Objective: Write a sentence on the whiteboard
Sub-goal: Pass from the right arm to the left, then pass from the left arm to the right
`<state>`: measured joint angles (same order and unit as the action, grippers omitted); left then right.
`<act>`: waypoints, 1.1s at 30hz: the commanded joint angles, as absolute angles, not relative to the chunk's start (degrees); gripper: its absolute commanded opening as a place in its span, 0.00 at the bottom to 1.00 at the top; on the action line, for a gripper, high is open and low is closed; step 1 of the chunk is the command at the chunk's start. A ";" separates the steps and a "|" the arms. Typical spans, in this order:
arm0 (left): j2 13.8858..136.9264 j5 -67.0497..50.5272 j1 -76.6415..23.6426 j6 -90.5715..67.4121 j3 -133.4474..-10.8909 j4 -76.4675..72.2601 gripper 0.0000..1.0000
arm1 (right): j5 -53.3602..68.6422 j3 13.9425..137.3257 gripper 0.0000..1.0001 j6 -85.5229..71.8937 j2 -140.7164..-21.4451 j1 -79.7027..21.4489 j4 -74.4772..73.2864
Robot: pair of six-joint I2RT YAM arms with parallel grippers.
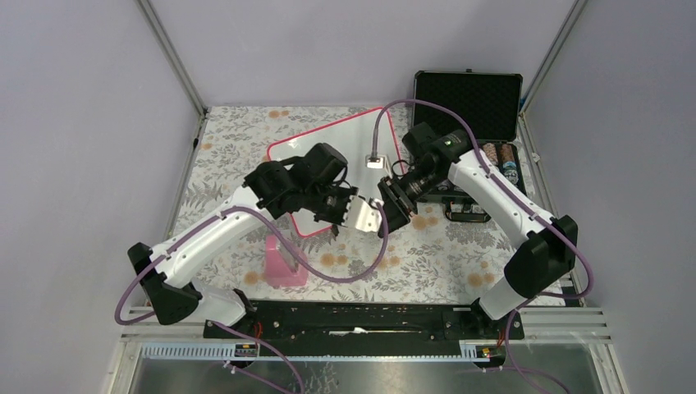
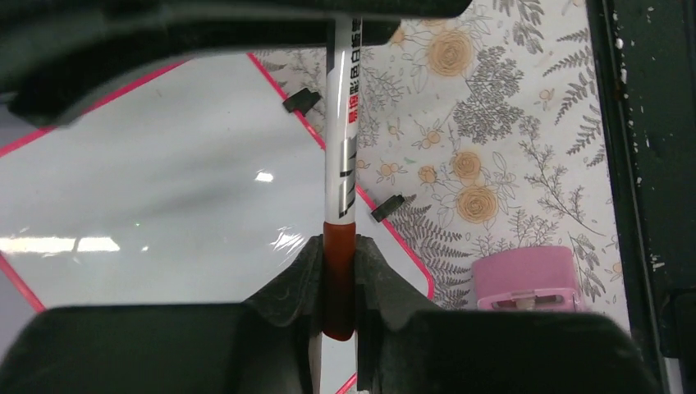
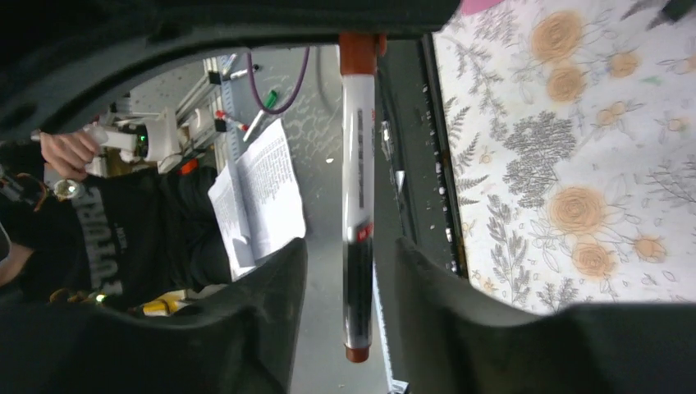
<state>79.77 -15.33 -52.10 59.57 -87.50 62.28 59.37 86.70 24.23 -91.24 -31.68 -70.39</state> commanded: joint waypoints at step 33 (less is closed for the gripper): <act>79.77 -34.42 -38.49 26.47 -90.14 47.37 0.00 | 64.81 74.54 0.47 -23.13 -77.16 -22.06 -15.42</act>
